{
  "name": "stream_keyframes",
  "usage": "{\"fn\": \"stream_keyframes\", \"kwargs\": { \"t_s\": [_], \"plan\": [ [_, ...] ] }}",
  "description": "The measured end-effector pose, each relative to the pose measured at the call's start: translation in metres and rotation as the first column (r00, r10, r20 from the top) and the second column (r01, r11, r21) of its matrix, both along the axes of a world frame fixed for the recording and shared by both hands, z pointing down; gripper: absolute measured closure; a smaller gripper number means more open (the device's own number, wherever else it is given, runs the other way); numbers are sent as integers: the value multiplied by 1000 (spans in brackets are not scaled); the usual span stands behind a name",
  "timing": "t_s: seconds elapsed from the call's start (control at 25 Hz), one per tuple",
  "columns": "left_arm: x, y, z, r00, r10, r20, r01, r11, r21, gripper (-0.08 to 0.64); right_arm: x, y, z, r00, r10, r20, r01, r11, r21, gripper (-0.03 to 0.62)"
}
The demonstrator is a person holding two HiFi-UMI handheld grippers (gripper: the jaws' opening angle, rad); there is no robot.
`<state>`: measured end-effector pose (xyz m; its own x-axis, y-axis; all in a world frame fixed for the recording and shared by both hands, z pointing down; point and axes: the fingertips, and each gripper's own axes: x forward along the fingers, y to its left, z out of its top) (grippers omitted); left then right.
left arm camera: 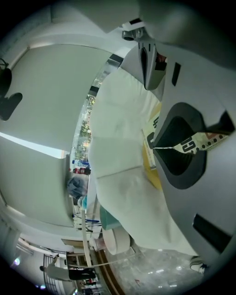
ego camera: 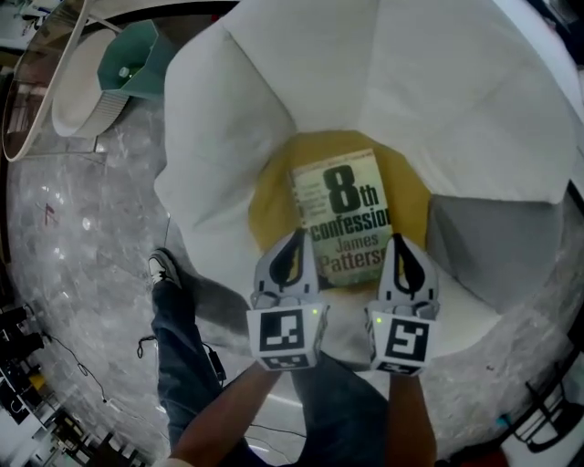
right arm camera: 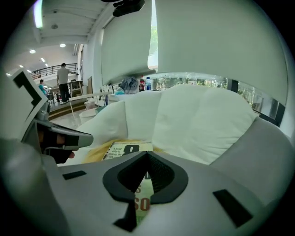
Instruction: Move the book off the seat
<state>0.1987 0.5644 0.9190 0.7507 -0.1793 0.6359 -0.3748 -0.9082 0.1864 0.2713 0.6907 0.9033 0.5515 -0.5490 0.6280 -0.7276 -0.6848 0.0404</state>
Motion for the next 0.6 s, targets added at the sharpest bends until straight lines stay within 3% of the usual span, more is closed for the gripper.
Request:
{"fn": "stream_keyframes", "kwargs": {
  "t_s": [0.16,0.32,0.4,0.48,0.6],
  "plan": [
    [-2,5,18,999,-20,47,21,999,-26,511,4,3,12,1000,3,25,-3,1000,-23,583],
    [0,13,38,996,-28,85,37,994,-106,407,6,5,37,991,-27,130,36,997,-64,516],
    [-1,17,54,993,-41,114,60,985,-160,341,6,5,53,982,-44,185,61,994,-90,490],
    [-4,19,72,987,-63,146,92,975,-200,292,6,5,70,968,-59,242,87,991,-105,422],
    [-7,24,96,980,-91,178,140,948,-284,270,5,7,90,947,-67,314,104,989,-104,390]
  ]
}}
